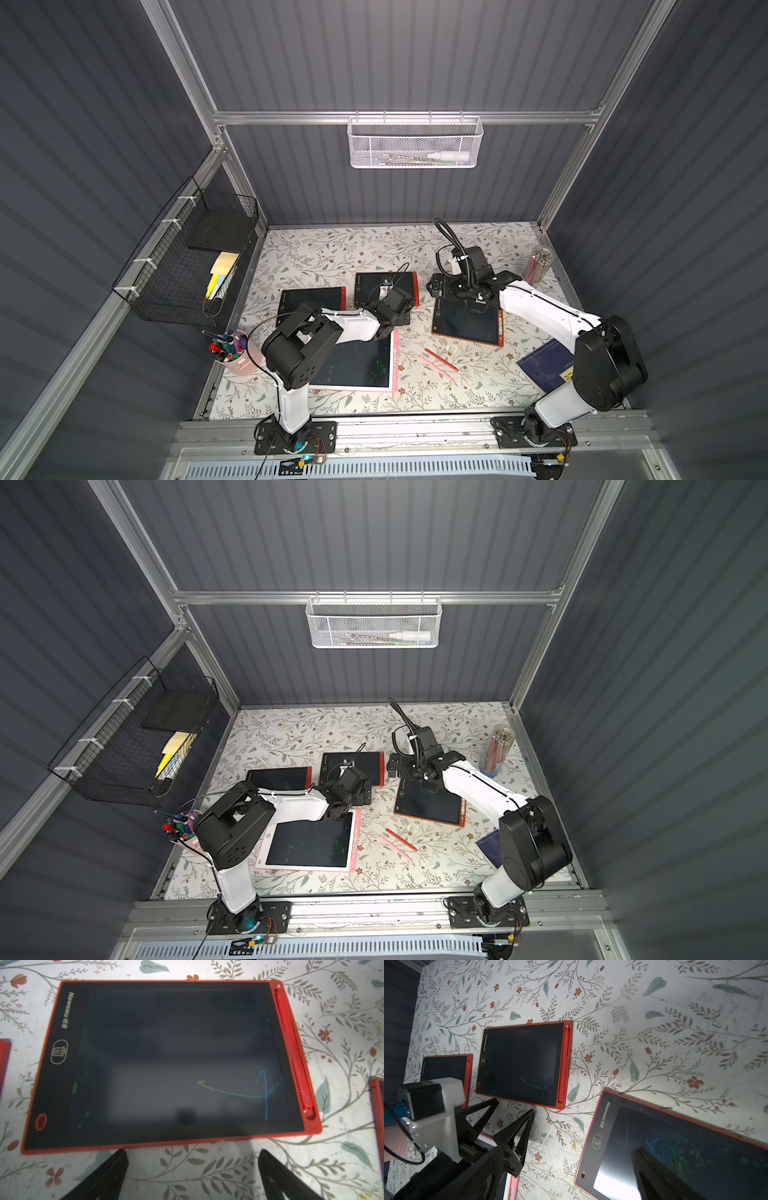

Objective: Place the stylus back onto the writing tablet
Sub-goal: Move the writing tablet to the center of the board.

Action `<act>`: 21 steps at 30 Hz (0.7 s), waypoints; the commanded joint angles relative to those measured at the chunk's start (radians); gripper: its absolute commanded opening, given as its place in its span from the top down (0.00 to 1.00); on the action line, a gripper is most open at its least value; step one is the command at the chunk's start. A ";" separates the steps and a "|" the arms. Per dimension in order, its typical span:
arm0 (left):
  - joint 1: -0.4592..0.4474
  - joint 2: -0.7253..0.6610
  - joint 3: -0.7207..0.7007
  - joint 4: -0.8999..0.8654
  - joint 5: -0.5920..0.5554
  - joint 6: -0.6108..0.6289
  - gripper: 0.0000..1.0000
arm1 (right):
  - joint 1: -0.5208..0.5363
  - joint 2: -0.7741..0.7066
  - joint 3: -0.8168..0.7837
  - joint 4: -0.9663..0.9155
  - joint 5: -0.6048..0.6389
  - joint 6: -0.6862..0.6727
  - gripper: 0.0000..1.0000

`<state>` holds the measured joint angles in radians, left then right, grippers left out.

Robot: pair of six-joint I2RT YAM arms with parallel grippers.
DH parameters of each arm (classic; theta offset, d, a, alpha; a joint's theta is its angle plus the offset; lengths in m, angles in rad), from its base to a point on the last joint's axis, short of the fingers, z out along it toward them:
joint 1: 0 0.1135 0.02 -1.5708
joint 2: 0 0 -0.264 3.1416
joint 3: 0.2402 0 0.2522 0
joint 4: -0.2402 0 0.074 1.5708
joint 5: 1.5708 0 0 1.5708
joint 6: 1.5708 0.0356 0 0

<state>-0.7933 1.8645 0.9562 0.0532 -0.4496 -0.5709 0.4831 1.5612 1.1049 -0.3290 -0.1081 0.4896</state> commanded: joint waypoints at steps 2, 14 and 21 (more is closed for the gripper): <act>-0.006 0.080 -0.026 -0.147 0.070 -0.034 0.01 | -0.007 -0.036 -0.013 0.000 0.005 0.003 0.02; -0.005 0.181 0.087 -0.145 0.079 -0.034 0.01 | -0.017 -0.083 -0.061 0.004 0.011 0.013 0.02; 0.023 0.300 0.202 -0.152 0.029 0.022 0.01 | -0.039 -0.144 -0.105 0.003 0.018 0.021 0.02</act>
<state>-0.7879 2.0525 1.1797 0.0456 -0.5320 -0.5526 0.4541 1.4502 1.0203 -0.3222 -0.1032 0.4976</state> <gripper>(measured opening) 0.994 0.980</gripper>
